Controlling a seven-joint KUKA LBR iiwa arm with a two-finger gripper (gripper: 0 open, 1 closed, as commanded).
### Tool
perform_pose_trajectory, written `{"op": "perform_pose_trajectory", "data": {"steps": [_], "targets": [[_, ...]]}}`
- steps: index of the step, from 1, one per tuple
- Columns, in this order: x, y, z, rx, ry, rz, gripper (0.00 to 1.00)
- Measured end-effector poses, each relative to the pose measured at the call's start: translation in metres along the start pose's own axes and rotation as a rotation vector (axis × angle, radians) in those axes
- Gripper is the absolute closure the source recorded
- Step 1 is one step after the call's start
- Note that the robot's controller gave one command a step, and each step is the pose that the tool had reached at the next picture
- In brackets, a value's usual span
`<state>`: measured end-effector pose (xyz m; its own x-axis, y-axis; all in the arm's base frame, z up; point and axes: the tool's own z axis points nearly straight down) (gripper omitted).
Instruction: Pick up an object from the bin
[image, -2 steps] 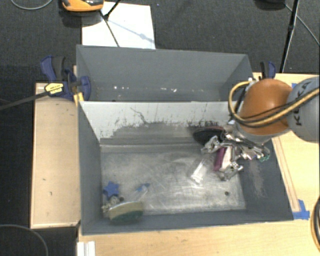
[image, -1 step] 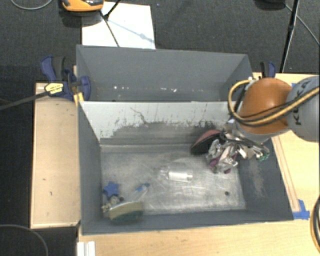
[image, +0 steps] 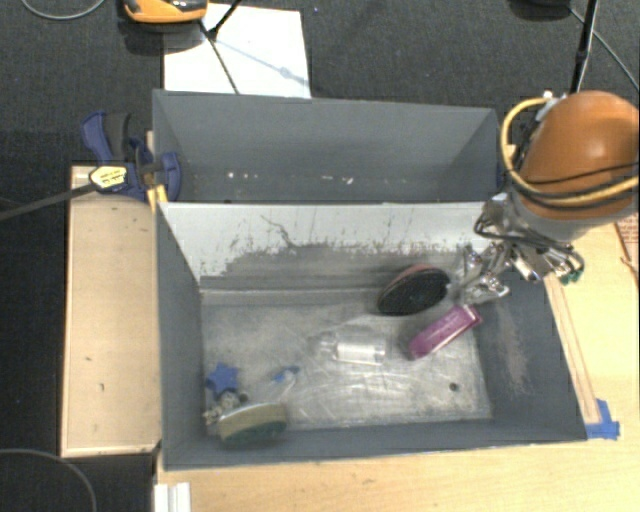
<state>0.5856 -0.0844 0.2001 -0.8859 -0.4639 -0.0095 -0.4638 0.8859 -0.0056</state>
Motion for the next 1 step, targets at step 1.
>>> {"op": "perform_pose_trajectory", "data": {"steps": [1], "targets": [[0.0014, 0.0005, 0.0045, -0.005, 0.007, 0.005, 0.00]]}}
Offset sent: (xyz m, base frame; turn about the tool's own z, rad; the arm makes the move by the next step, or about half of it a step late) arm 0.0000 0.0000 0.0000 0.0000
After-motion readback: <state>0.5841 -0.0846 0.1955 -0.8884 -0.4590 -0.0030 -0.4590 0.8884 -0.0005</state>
